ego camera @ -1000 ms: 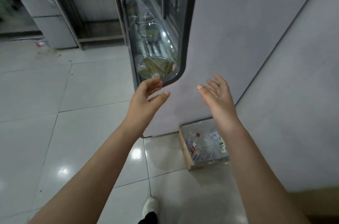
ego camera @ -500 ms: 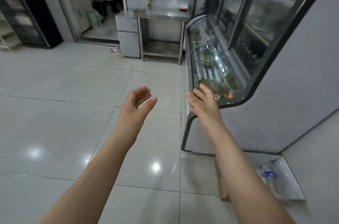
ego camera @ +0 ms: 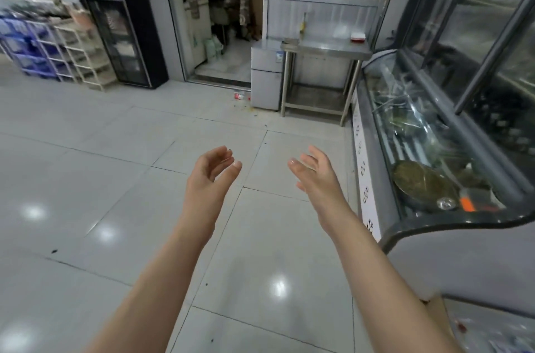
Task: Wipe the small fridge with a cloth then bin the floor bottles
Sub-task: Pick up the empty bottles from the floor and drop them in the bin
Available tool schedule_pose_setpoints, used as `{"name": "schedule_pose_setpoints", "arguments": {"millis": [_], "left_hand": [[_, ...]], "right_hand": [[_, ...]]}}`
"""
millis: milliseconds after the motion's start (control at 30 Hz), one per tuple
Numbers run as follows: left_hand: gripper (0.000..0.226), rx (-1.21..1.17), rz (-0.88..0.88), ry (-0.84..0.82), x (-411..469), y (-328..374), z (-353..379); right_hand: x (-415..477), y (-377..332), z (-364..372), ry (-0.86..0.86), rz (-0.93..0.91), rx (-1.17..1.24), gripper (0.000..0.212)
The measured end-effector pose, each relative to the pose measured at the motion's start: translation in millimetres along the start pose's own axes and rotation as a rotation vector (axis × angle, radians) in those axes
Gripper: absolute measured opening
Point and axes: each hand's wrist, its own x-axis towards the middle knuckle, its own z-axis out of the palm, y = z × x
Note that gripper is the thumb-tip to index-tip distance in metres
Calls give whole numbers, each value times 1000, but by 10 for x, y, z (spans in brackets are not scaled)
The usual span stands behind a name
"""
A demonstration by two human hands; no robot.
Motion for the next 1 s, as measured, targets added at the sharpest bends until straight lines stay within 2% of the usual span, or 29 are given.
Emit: {"name": "schedule_pose_setpoints", "arguments": {"millis": [200, 433, 700, 1000], "left_hand": [[26, -34, -21, 21, 856, -173, -274], [23, -40, -69, 62, 2391, -489, -440], [27, 4, -57, 41, 3918, -643, -717], [35, 16, -61, 39, 5930, -1007, -1371]], "right_hand": [[825, 41, 573, -25, -2, 66, 61], [2308, 197, 1216, -52, 64, 82, 62], [3830, 117, 1929, -82, 71, 75, 63], [5498, 154, 3124, -52, 86, 47, 67]]}}
